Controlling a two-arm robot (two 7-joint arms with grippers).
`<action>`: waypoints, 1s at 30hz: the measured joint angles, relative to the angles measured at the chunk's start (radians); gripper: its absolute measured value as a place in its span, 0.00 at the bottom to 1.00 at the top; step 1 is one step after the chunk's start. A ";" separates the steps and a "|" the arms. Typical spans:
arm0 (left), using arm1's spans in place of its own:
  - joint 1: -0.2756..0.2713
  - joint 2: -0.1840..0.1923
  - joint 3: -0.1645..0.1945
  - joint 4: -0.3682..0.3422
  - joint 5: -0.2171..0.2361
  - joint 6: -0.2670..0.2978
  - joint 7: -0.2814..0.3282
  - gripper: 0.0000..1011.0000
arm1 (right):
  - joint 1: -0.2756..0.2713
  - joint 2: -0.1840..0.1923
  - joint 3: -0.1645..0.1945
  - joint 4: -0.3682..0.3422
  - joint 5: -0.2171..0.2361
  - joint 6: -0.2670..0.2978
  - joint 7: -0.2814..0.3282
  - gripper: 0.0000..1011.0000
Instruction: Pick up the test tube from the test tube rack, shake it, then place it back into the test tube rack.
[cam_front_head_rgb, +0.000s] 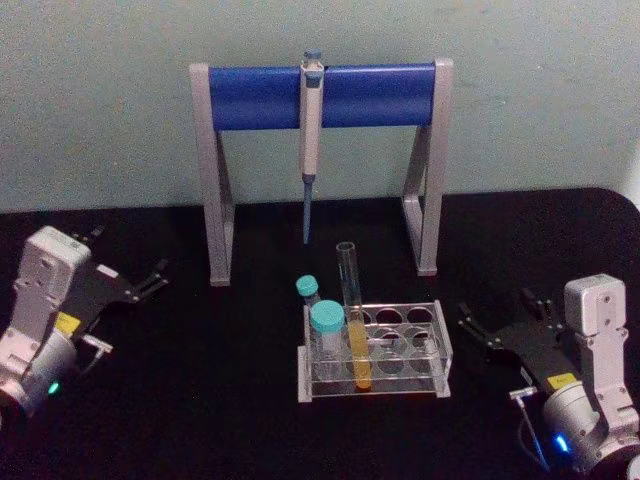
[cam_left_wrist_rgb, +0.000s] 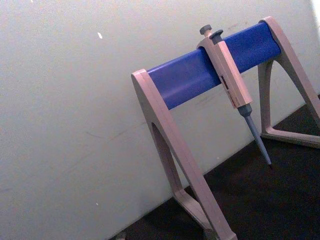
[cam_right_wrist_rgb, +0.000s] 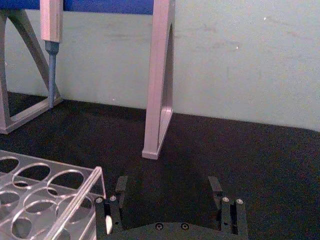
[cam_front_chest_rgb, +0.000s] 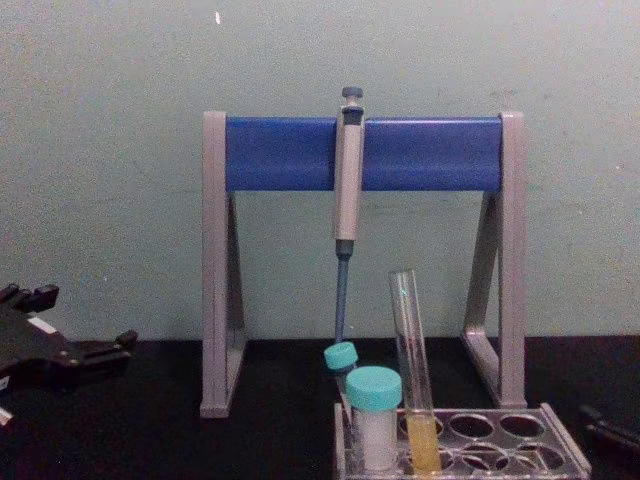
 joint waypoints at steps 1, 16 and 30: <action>0.000 0.000 0.000 0.000 0.000 0.000 0.000 0.99 | 0.002 -0.004 0.002 0.006 -0.002 0.002 0.004 0.99; 0.000 0.000 0.000 0.000 0.000 0.000 0.000 0.99 | 0.005 -0.011 0.005 0.019 -0.009 0.005 0.012 0.99; 0.000 0.000 0.000 0.000 0.000 0.000 0.000 0.99 | 0.004 -0.009 0.004 0.016 -0.007 0.004 0.011 0.99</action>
